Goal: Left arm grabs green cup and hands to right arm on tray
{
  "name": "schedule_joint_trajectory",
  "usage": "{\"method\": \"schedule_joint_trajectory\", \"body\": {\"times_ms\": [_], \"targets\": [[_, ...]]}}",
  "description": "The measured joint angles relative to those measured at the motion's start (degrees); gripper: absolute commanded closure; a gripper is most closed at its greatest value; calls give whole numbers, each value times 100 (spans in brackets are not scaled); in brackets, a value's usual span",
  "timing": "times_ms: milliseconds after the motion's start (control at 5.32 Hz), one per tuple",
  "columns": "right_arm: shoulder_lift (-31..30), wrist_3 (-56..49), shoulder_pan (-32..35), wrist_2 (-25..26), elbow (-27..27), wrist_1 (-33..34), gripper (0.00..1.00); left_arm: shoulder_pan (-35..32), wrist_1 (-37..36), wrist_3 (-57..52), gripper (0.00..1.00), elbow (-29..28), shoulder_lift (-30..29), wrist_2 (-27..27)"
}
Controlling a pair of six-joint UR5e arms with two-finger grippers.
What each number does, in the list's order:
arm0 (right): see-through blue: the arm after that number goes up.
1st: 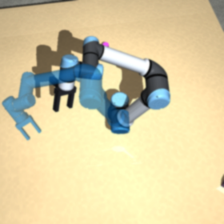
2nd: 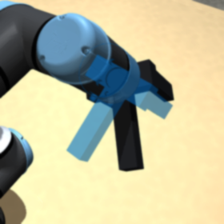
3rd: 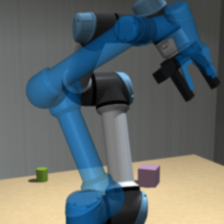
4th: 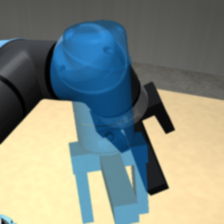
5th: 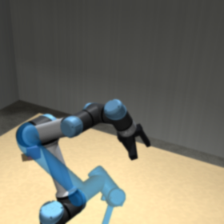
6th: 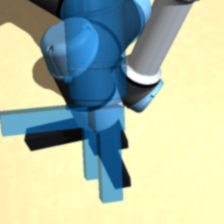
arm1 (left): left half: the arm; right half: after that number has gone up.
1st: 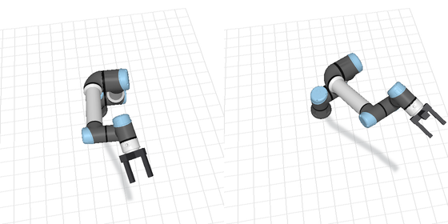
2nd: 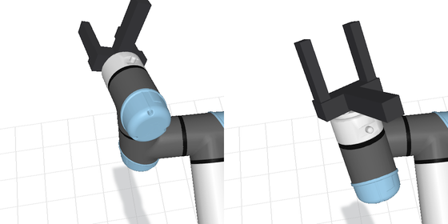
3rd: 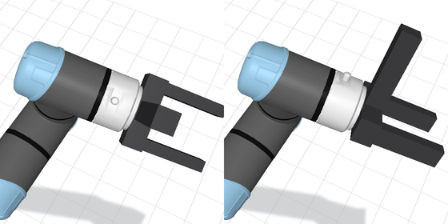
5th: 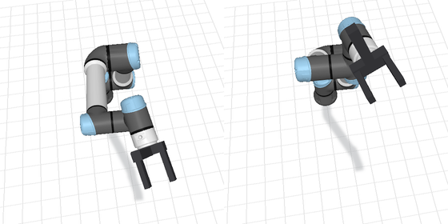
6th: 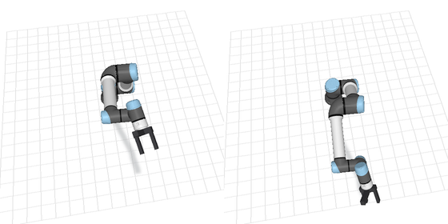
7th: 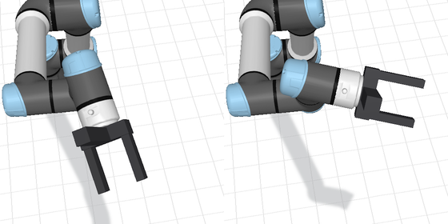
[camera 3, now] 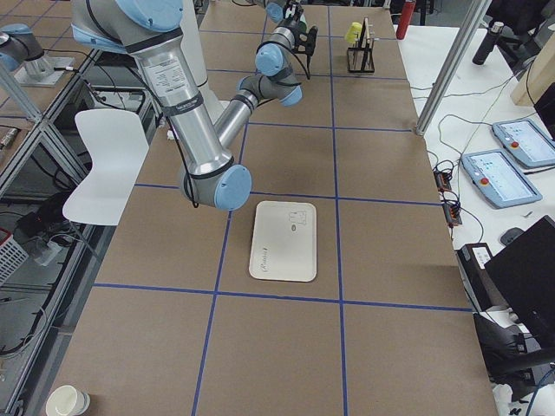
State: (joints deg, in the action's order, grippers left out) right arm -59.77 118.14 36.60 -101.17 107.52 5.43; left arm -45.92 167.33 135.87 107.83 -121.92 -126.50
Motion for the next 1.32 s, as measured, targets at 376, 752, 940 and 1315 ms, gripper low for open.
{"method": "schedule_joint_trajectory", "body": {"times_ms": [376,752,940,1315], "targets": [[-35,-2,18,-89,11,-23,100,9,-6,-241,0,-76,-29,-4],[-165,-31,87,-104,6,-24,100,-13,-8,-282,0,-90,5,-6],[-370,-103,234,-153,-39,30,100,-19,-11,-298,0,-98,29,-6],[-592,-680,512,-297,-134,1036,100,-22,-71,-443,0,-174,204,15]]}}
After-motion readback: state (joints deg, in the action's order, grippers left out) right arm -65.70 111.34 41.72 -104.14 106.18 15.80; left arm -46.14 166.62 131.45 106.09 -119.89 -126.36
